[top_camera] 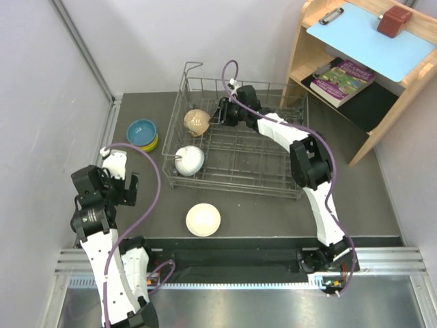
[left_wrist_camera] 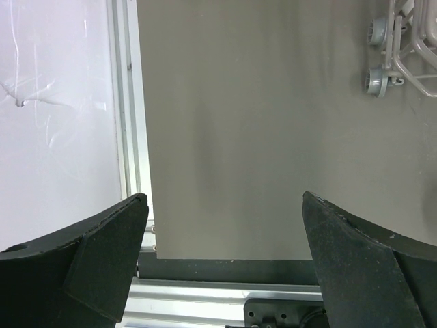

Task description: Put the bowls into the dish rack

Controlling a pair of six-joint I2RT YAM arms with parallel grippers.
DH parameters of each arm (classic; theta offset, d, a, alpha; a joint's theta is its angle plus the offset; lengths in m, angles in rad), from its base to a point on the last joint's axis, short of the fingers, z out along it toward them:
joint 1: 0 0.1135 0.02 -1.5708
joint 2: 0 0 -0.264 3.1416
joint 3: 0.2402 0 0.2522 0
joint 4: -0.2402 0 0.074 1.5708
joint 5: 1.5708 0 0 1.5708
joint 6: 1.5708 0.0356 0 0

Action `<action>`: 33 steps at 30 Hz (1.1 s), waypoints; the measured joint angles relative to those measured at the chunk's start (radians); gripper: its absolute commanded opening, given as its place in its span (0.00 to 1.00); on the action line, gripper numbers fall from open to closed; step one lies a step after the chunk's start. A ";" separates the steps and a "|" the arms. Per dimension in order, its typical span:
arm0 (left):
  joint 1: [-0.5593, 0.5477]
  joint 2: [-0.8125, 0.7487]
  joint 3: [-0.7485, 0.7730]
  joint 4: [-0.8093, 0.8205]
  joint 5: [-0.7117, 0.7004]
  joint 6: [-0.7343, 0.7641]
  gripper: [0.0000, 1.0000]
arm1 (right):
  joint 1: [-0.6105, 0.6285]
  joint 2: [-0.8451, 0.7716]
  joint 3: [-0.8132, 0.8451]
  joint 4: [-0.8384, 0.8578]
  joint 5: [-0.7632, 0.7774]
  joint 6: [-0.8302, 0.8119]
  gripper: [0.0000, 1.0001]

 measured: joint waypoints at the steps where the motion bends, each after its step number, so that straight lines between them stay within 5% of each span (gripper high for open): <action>1: -0.002 -0.004 -0.005 0.000 0.000 -0.002 0.99 | 0.001 -0.006 -0.004 -0.012 0.002 -0.005 0.42; 4: -0.006 -0.013 -0.021 0.001 0.004 -0.007 0.99 | 0.006 -0.026 -0.009 -0.029 0.011 -0.015 0.38; 13: -0.018 -0.020 -0.048 0.007 0.015 -0.013 0.99 | 0.011 -0.050 0.033 0.027 -0.054 -0.018 0.00; 22: -0.019 -0.019 -0.053 0.008 0.013 -0.020 0.99 | 0.011 0.003 0.180 0.104 -0.080 -0.023 0.00; 33: -0.020 -0.009 -0.026 0.003 -0.032 -0.020 0.99 | 0.010 0.255 0.309 0.223 -0.062 -0.017 0.00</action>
